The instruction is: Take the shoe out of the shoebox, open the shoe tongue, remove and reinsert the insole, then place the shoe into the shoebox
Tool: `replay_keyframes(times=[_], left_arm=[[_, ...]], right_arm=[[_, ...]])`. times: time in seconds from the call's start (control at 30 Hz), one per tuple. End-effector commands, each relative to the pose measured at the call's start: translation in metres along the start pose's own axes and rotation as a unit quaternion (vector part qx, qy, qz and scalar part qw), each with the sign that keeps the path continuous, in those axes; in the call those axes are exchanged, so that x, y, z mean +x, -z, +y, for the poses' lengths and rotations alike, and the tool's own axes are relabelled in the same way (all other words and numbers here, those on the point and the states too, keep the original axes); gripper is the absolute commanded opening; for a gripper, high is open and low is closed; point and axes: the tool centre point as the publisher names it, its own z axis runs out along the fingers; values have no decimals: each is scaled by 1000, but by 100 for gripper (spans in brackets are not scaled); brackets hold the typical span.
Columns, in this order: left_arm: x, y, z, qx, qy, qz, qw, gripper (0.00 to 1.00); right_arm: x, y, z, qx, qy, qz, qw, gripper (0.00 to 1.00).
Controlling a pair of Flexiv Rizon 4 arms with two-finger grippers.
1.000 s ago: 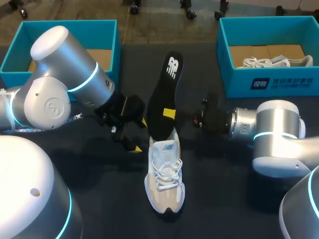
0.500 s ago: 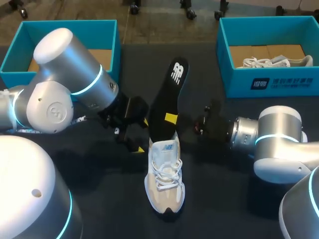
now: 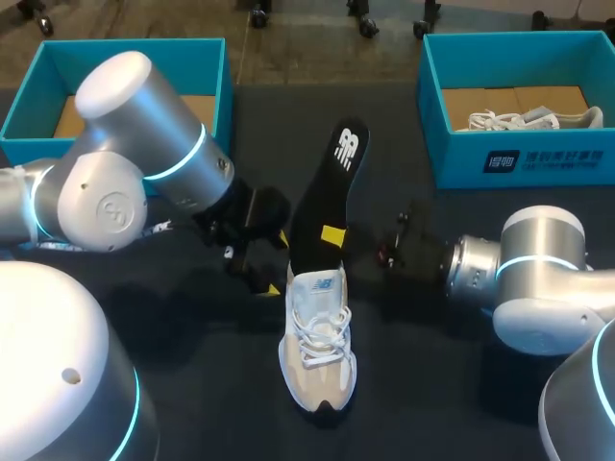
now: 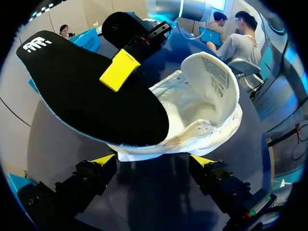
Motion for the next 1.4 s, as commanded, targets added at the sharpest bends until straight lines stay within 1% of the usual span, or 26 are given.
replay_keyframes(times=[0.03, 0.23, 0.43, 0.67, 0.8, 0.93, 1.0, 1.23, 1.4], left_arm=[[-1, -1, -1, -2, 0, 1, 1000, 100], [-1, -1, -1, -2, 0, 1, 1000, 100], [-1, -1, -1, -2, 0, 1, 1000, 100], [-1, -1, -1, -2, 0, 1, 1000, 100], [-1, -1, -1, -2, 0, 1, 1000, 100], [-1, -1, -1, -2, 0, 1, 1000, 100], [-1, -1, -1, -2, 0, 1, 1000, 100], [-1, -1, -1, -2, 0, 1, 1000, 100], [-1, -1, -1, -2, 0, 1, 1000, 100]], right_arm=[[0, -3, -5, 5, -4, -6, 1000, 0], [0, -4, -11, 23, -7, -13, 1000, 0], [1, -1, -17, 42, -7, -9, 999, 0], [3, 1, -25, 77, -8, 10, 997, 0], [3, 5, -30, 81, -12, 15, 997, 0], [5, 8, -37, 101, -24, 22, 994, 0], [5, 9, -41, 101, -32, 15, 994, 0], [2, 11, -55, 112, -55, 33, 992, 0], [0, 11, -63, 122, -77, 35, 989, 0]])
